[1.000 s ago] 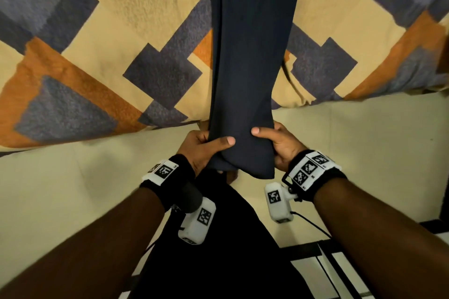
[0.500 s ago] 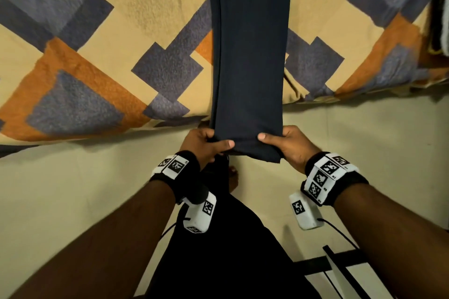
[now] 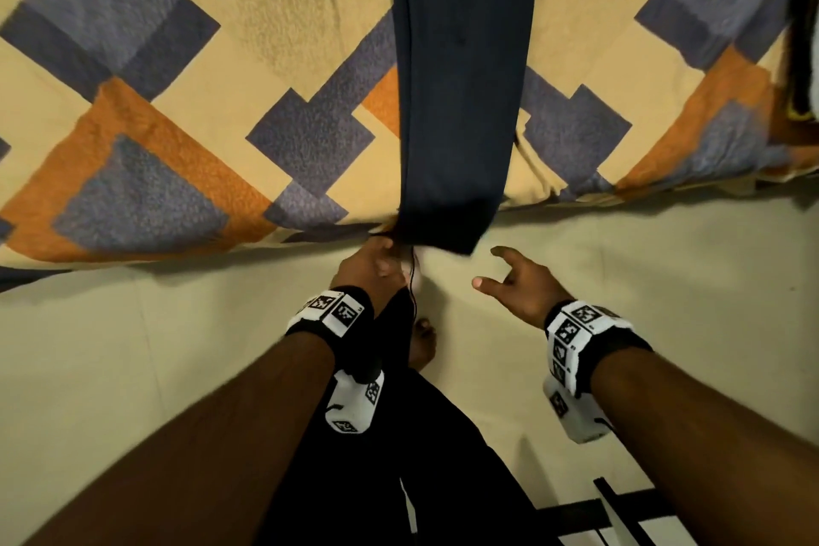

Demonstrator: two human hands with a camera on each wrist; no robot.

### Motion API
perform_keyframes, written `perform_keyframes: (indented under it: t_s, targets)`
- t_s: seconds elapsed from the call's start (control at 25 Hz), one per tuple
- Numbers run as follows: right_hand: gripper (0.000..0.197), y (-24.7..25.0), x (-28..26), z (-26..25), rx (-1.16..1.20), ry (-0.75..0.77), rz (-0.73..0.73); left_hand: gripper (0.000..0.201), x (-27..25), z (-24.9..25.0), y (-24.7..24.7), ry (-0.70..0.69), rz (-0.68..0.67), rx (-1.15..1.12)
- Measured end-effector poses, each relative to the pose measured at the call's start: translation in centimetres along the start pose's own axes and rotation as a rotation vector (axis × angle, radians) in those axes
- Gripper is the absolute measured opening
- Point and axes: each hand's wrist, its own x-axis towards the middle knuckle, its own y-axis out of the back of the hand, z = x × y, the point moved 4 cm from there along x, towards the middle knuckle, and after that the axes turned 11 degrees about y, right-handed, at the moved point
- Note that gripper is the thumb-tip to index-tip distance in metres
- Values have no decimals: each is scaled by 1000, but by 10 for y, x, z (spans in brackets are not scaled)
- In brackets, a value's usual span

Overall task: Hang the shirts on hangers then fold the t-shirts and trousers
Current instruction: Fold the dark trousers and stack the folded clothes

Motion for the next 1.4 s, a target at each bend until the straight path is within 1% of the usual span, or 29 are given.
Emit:
perform_keyframes:
  t_s: [0.04,0.12,0.16,0.24,0.32,0.4,0.52,0.56,0.64,0.72,0.76,0.8,0.84,0.88,0.92,1.0,1.04,1.08,1.12,1.16,1.2,1.24,1.28,1.32,1.36,1.4]
  targets:
    - [43,11,6,-4,-13,24,66,40,9,12,7,-54,15,-44]
    - [22,37,27,-21,117,82,158,28,26,44,28,-138,36,-185]
    - [17,54,41,-36,166,126,186,23,36,65,42,-165,46,-224]
    - [19,92,76,-69,226,215,217,16,61,108,70,-180,84,-293]
    - [20,134,113,-104,261,261,282,12,87,153,105,-176,119,-403]
    - [18,181,155,-140,231,288,350,11,115,200,144,-141,119,-533]
    - [8,245,209,-188,219,344,419,14,143,266,196,-110,99,-616]
    - [8,263,226,-197,219,355,433,13,151,285,209,-114,107,-620]
    - [16,293,256,-209,204,368,488,13,165,318,227,-158,127,-641]
    - [27,329,289,-223,194,408,537,23,182,353,241,-191,124,-745]
    - [32,347,304,-232,191,422,559,28,194,367,246,-180,117,-805]
    - [37,364,318,-242,187,436,581,28,205,379,252,-162,102,-846]
    - [41,380,331,-252,184,448,593,22,213,389,256,-143,94,-858]
    - [44,396,344,-262,199,459,592,13,219,397,261,-129,102,-871]
    - [47,411,355,-273,214,464,586,7,224,402,266,-137,141,-874]
    - [48,438,370,-293,165,452,618,15,230,405,280,-171,263,-847]
    - [48,451,381,-301,137,439,637,18,234,406,284,-178,297,-865]
    - [49,462,393,-308,140,436,640,18,237,408,284,-180,255,-940]
    - [51,472,407,-317,181,445,630,14,237,412,280,-171,136,-1067]
    - [52,482,422,-326,241,457,613,12,237,417,276,-176,-17,-1179]
    - [54,489,436,-334,311,463,598,16,235,423,271,-195,-161,-1258]
    - [57,494,447,-340,375,456,574,23,233,429,267,-232,-252,-1266]
    - [60,498,459,-343,433,438,542,32,234,434,265,-289,-292,-1236]
    - [62,502,469,-345,482,418,504,42,235,439,265,-335,-256,-1202]
    - [62,501,478,-348,497,402,454,47,238,440,268,-350,-163,-1211]
    - [62,503,483,-352,478,395,413,49,238,442,276,-349,-30,-1253]
